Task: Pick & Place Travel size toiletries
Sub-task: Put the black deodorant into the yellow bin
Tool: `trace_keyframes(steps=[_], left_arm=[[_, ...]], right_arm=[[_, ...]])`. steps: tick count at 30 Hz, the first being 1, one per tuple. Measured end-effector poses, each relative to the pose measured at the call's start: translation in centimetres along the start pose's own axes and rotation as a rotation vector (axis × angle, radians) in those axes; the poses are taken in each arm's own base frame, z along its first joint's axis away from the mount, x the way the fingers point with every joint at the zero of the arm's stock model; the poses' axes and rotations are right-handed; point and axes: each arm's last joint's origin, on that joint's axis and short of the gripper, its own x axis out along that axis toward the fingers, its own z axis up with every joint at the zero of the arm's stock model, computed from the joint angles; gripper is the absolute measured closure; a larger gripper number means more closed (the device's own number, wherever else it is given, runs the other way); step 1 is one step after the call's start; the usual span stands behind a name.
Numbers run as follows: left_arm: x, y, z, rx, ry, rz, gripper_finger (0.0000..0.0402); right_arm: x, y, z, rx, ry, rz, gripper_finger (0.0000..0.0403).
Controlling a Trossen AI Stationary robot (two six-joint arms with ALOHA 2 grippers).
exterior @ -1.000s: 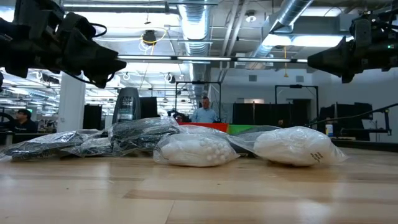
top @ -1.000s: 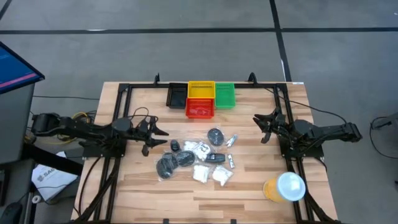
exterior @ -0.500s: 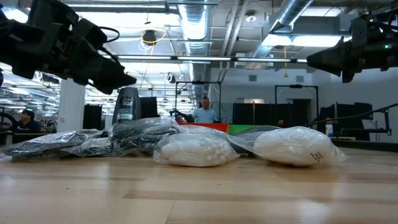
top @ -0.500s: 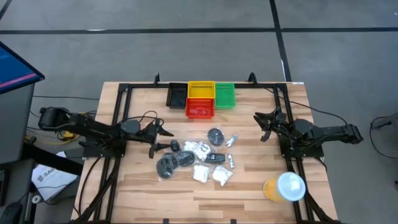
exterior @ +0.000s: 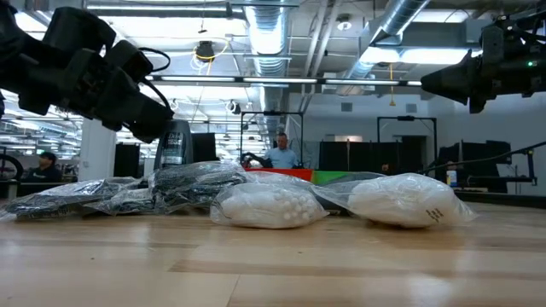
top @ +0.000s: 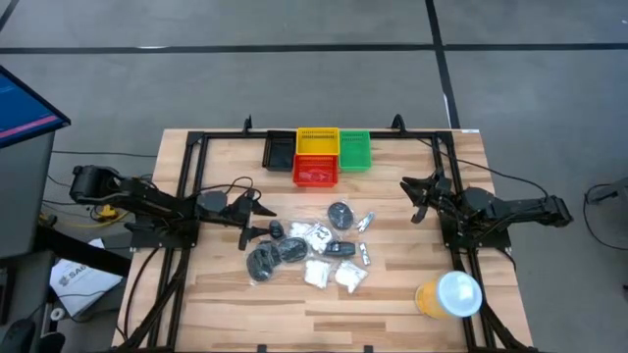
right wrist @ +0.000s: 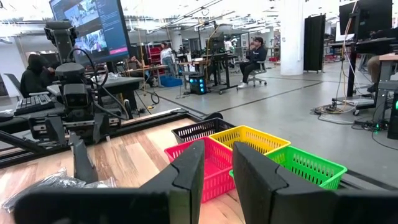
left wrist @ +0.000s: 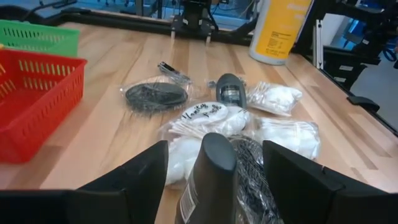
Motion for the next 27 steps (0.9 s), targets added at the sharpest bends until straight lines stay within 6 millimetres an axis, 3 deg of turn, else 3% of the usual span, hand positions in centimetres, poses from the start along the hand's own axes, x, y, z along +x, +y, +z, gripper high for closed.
trace_keyframes(steps=[15, 27], left_arm=[[2.7, -0.2, -1.1, -0.038, 0.129, 0.015, 0.0161], [3.0, -0.2, -1.4, -0.039, 0.149, 0.018, 0.0218]], right_arm=[[0.0, 0.0, 0.0, 0.000, 0.000, 0.000, 0.0327], [0.0, 0.0, 0.0, 0.000, 0.000, 0.000, 0.0327]])
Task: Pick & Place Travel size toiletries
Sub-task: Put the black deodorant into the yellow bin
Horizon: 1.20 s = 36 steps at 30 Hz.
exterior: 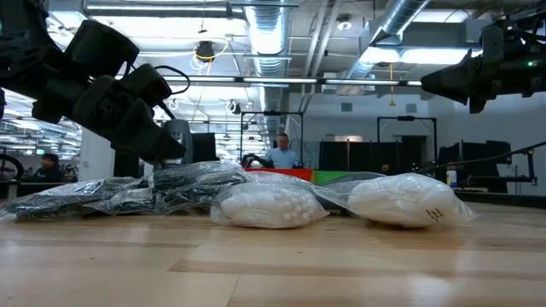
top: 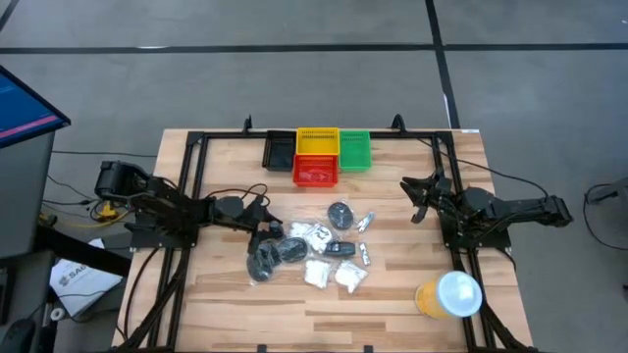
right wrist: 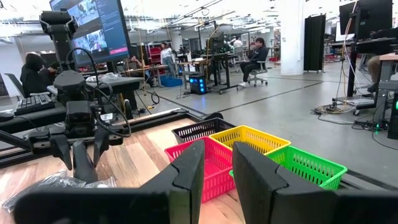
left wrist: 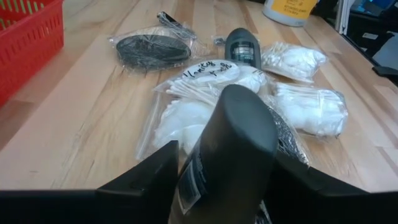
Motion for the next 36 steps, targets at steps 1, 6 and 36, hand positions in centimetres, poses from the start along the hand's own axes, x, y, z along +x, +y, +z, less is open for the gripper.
trace_keyframes(steps=[1, 6, 36], left_arm=[[0.0, 0.0, 0.0, 0.000, 0.000, 0.000, 0.0228], [0.0, 0.0, 0.1, 0.001, -0.006, -0.001, 0.0263], [2.9, 4.0, 7.5, 0.001, -0.085, 0.191, 0.0265]], right_arm=[[0.0, 0.0, 0.0, 0.000, 0.000, 0.000, 0.0327], [0.0, 0.0, 0.0, 0.000, 0.000, 0.000, 0.0327], [0.0, 0.0, 0.0, 0.000, 0.000, 0.000, 0.0327]])
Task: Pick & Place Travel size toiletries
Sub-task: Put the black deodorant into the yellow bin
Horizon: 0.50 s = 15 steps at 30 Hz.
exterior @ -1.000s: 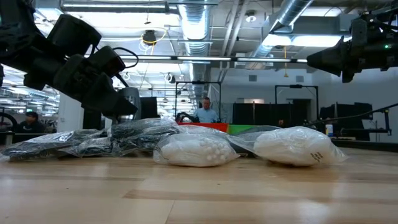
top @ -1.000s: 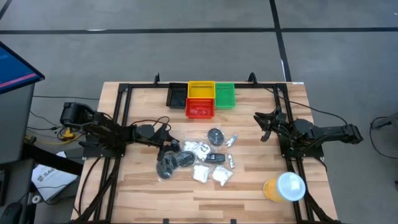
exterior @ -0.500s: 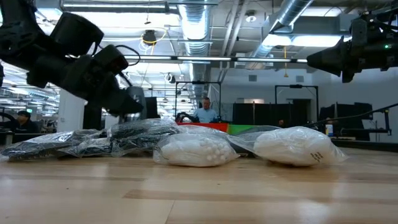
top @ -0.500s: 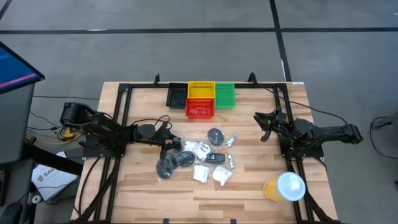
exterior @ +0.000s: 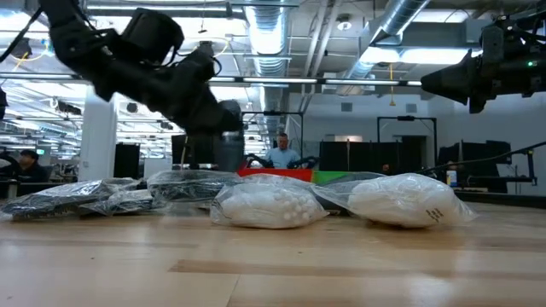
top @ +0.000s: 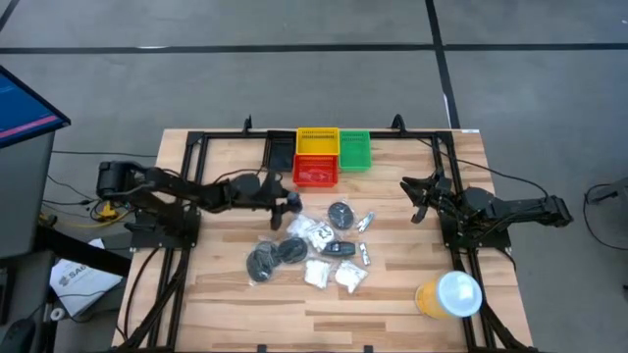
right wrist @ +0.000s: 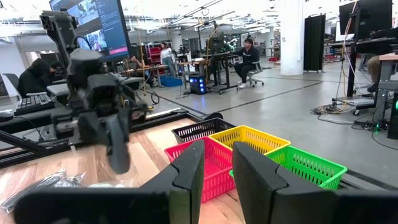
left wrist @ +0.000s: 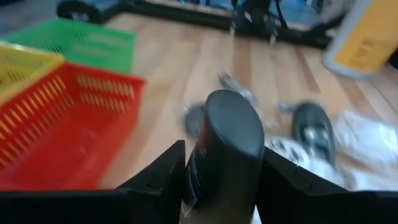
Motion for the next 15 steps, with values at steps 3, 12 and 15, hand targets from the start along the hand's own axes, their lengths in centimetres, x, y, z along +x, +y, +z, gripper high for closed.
trace_keyframes(steps=[3, 12, 15], left_arm=[[0.4, 1.1, 1.3, 0.009, -0.009, 0.034, 0.0265], [1.1, 4.7, 5.5, 0.022, -0.032, 0.128, 0.0265], [0.8, 6.3, 6.6, 0.025, -0.061, 0.159, 0.0266]], right_arm=[[0.0, 0.0, 0.0, 0.000, 0.000, 0.000, 0.0327], [0.0, 0.0, 0.0, 0.000, 0.000, 0.000, 0.0327], [0.0, 0.0, 0.0, 0.000, 0.000, 0.000, 0.0327]])
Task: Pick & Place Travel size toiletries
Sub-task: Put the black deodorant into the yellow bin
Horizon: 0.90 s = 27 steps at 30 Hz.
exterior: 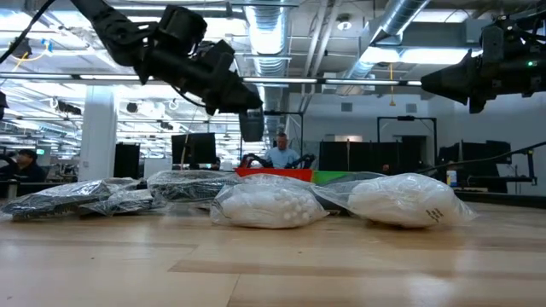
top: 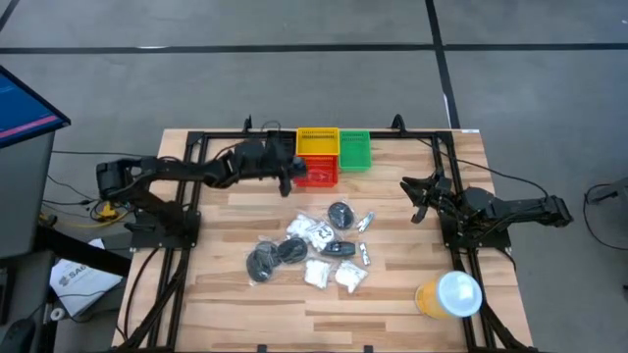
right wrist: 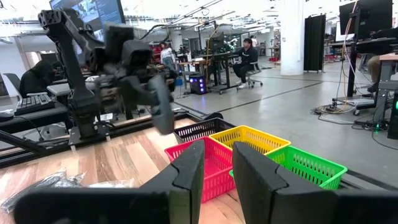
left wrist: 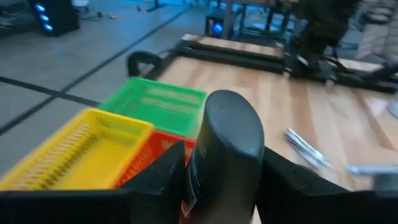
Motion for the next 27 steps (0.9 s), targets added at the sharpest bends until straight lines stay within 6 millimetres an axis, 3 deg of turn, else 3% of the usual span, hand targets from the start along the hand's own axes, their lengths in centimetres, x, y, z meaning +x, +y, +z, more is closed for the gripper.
trace_keyframes(steps=[4, 15, 27], left_arm=[[0.5, 2.1, 0.6, -0.017, -0.007, 0.043, 0.0266], [5.9, 7.0, 0.4, -0.060, 0.040, 0.094, 0.0266], [10.3, 9.7, 0.4, -0.052, 0.037, 0.108, 0.0266]], right_arm=[[0.0, 0.0, 0.0, 0.000, 0.000, 0.000, 0.0327], [0.0, 0.0, 0.0, 0.006, 0.004, 0.001, 0.0327], [0.0, 0.0, -0.3, -0.010, 0.028, 0.004, 0.0327]])
